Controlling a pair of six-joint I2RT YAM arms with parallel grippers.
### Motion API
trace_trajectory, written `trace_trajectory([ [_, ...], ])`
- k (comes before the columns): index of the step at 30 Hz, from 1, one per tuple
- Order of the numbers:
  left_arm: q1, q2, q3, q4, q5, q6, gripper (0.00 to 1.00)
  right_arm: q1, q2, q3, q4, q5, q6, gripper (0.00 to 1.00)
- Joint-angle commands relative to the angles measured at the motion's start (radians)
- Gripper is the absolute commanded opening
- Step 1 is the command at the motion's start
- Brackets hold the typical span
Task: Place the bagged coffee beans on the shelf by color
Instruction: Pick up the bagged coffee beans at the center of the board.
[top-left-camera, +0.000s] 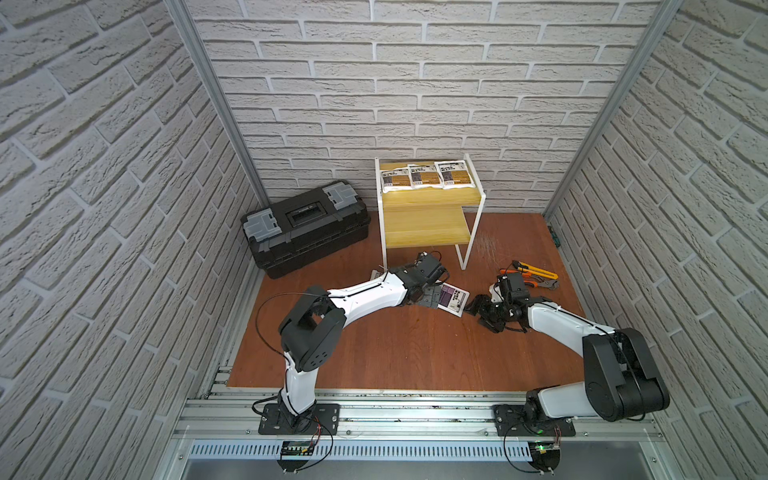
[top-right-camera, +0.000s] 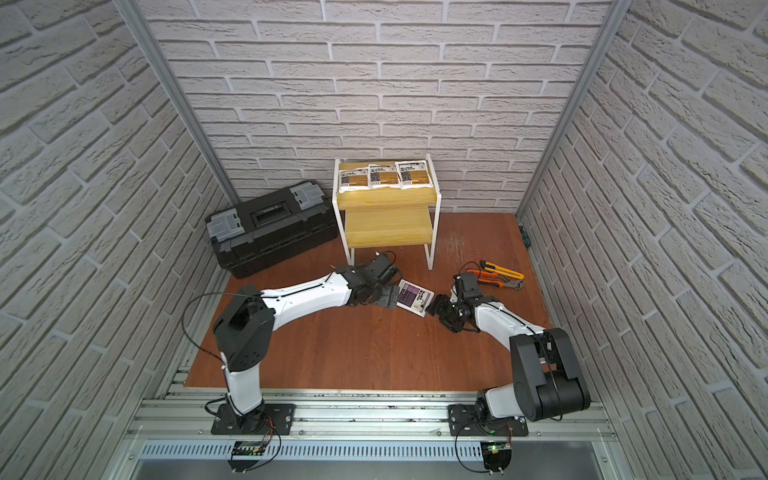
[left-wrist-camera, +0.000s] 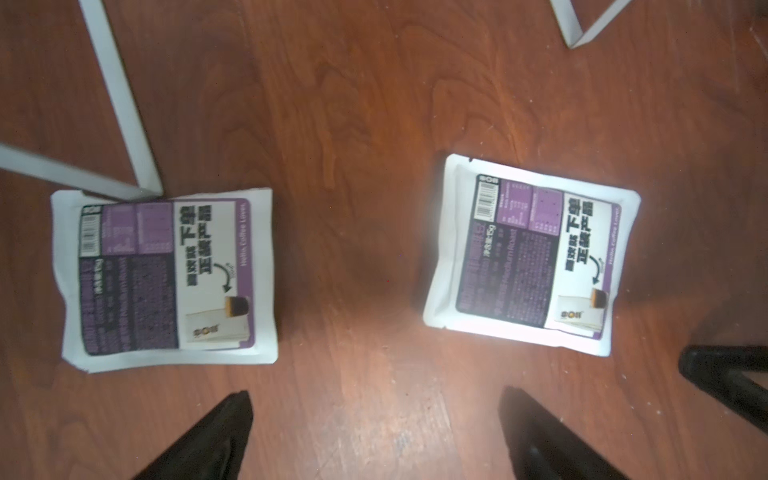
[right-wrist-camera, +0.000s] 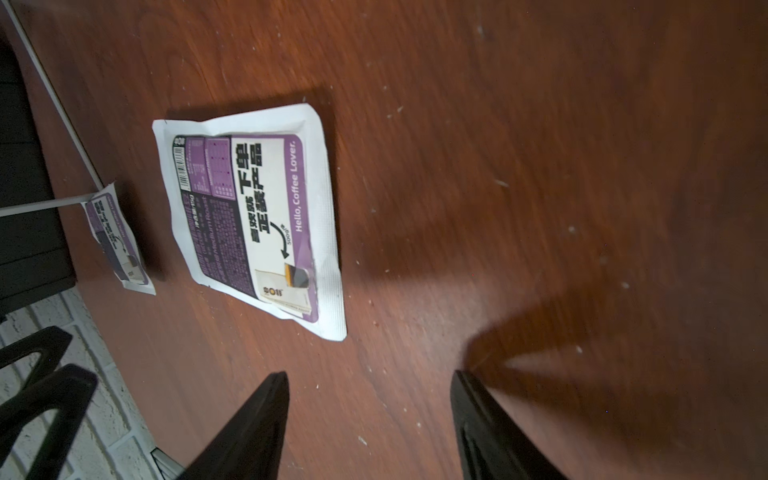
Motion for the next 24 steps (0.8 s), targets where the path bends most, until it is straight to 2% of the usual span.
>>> trace_trajectory([
  [1, -0.005, 0.053, 0.090, -0.095, -0.052, 0.042, 0.99, -0.015, -0.005, -0.009, 0.095, -0.052, 0.042, 0.67],
  [8, -0.005, 0.163, 0.216, -0.221, -0.090, 0.117, 0.98, -0.060, -0.004, -0.029, 0.131, -0.070, 0.083, 0.67],
  [15, 0.013, 0.194, 0.202, -0.191, -0.078, 0.184, 0.98, -0.085, 0.037, -0.047, 0.189, -0.109, 0.110, 0.67],
  [24, 0.037, 0.248, 0.234, -0.185, -0.065, 0.202, 0.98, -0.090, 0.090, -0.051, 0.226, -0.123, 0.105, 0.67],
])
